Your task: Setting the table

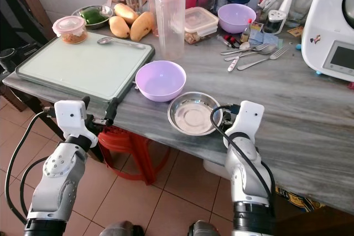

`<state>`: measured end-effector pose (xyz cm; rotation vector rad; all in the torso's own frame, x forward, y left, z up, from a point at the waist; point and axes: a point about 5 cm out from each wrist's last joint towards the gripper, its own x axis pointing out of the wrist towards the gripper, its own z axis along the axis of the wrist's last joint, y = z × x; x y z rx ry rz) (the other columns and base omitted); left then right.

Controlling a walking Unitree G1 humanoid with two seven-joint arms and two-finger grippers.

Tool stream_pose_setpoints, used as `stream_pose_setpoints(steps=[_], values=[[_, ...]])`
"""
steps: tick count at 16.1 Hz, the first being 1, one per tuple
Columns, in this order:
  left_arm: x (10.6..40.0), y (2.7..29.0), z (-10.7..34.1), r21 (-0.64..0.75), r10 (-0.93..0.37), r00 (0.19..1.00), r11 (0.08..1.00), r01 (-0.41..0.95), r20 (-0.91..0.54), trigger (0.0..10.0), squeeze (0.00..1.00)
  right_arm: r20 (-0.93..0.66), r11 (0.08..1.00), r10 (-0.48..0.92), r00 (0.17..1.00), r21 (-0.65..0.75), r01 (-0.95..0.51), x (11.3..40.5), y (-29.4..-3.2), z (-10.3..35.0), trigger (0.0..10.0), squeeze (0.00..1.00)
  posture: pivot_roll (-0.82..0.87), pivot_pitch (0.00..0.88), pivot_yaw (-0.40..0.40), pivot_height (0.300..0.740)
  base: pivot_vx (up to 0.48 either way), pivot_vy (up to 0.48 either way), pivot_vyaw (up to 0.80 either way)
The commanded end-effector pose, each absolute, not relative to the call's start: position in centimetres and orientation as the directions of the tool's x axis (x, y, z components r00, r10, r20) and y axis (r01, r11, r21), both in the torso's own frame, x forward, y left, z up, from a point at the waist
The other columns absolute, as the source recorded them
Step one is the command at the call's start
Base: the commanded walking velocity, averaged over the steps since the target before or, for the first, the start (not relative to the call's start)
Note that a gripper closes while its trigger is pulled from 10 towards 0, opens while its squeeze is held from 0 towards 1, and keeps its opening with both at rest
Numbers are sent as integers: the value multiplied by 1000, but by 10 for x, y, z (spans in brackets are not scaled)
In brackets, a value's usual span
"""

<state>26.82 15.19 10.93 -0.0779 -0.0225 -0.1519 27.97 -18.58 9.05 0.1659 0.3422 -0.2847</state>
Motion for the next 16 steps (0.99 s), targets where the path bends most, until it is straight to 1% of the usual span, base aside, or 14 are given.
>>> stream_pose_setpoints(steps=[1,5,9,12,14,16], values=[[270,152,110,-65,-145,989,987,147,30,10000,0,-384,930,-294,875,96,354,273,-194,85,10000,1000,1,28,31,740,0,0,0],[270,151,110,-68,-145,989,987,147,32,10000,0,-296,920,-315,902,136,367,272,-195,97,10000,1000,-2,25,36,740,0,0,0],[271,150,111,-70,-151,988,986,153,36,10000,0,-252,920,-317,914,154,361,275,-196,104,10000,1000,-4,19,38,740,0,0,0],[272,148,111,-71,-151,988,986,154,40,10000,0,-200,921,-337,920,132,366,274,-201,113,10000,1000,-7,19,37,740,0,0,0],[271,149,111,-73,-148,988,986,151,40,10000,0,-119,908,-409,905,47,417,264,-213,124,10000,1000,-8,18,33,740,0,0,0],[271,149,110,-73,-148,988,986,150,40,10000,0,-115,889,-456,883,-2,458,254,-220,124,10000,1000,-13,17,33,740,0,0,0]])
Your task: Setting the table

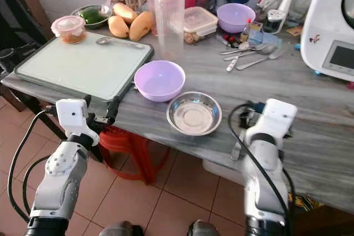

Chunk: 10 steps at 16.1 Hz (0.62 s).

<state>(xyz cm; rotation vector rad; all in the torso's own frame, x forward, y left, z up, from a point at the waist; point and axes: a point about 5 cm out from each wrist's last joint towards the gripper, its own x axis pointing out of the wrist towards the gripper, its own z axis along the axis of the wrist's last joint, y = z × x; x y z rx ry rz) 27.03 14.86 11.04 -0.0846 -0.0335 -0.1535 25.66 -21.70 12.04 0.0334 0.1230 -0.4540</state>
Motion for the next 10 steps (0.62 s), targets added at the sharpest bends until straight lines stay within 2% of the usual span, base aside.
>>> stream_pose_setpoints(steps=[1,4,10], values=[[271,149,110,-73,-148,988,986,150,40,10000,0,-115,889,-456,883,-2,458,254,-220,124,10000,1000,-13,17,33,740,0,0,0],[272,148,110,-74,-154,987,985,157,41,10000,0,-190,856,-514,837,-47,515,239,-231,110,10000,992,-18,16,36,740,0,0,0],[268,151,110,-68,-158,987,985,160,29,10000,0,-300,845,-526,795,-84,528,245,-242,97,10000,925,2,46,42,740,0,0,0]])
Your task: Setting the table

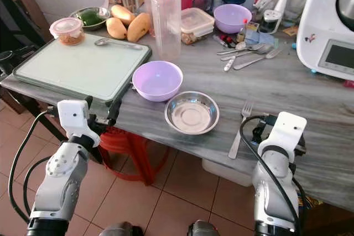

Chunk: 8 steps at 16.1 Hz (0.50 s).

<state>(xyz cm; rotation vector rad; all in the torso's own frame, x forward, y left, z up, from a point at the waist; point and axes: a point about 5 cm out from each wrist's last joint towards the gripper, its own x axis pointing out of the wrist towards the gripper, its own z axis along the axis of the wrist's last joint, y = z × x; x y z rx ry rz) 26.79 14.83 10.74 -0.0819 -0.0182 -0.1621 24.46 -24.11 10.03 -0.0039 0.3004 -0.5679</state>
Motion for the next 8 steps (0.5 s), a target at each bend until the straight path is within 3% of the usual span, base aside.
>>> stream_pose_setpoints(steps=[1,2,3,4,8], values=[[266,152,110,-65,-159,987,985,160,25,10000,0,-325,851,-514,794,-77,519,246,-241,94,10000,906,6,53,45,740,0,0,0],[265,152,110,-63,-159,987,985,161,22,10000,0,-346,859,-498,795,-72,506,247,-239,91,10000,878,10,59,47,740,0,0,0],[264,153,110,-61,-160,987,985,161,19,10000,0,-364,866,-483,796,-67,495,248,-237,88,10000,702,13,63,49,740,0,0,0],[263,154,110,-59,-161,987,985,162,17,10000,0,-378,873,-471,798,-67,483,249,-234,86,10000,600,16,67,51,740,0,0,0],[262,155,111,-54,-162,987,985,162,9,10000,0,-410,897,-415,812,-38,440,254,-225,82,10000,541,23,70,51,740,0,0,0]])
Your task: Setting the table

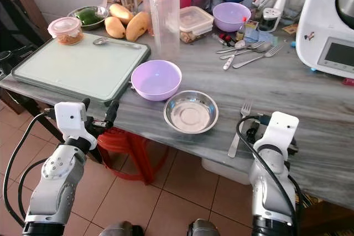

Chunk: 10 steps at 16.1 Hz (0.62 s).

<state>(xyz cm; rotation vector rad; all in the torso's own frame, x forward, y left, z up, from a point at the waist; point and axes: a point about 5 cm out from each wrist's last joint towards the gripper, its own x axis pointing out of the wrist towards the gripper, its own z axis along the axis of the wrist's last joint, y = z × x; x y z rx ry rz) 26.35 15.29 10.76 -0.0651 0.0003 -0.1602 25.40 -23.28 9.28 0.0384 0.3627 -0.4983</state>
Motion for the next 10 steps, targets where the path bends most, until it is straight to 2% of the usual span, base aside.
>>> stream_pose_setpoints(steps=[1,10], values=[[263,155,110,-54,-162,987,985,162,8,10000,0,-412,900,-408,815,-32,435,255,-224,82,10000,545,23,70,51,740,0,0,0],[265,152,111,-59,-166,986,984,166,8,10000,0,-411,939,-304,860,26,344,267,-207,87,10000,541,19,62,50,740,0,0,0]])
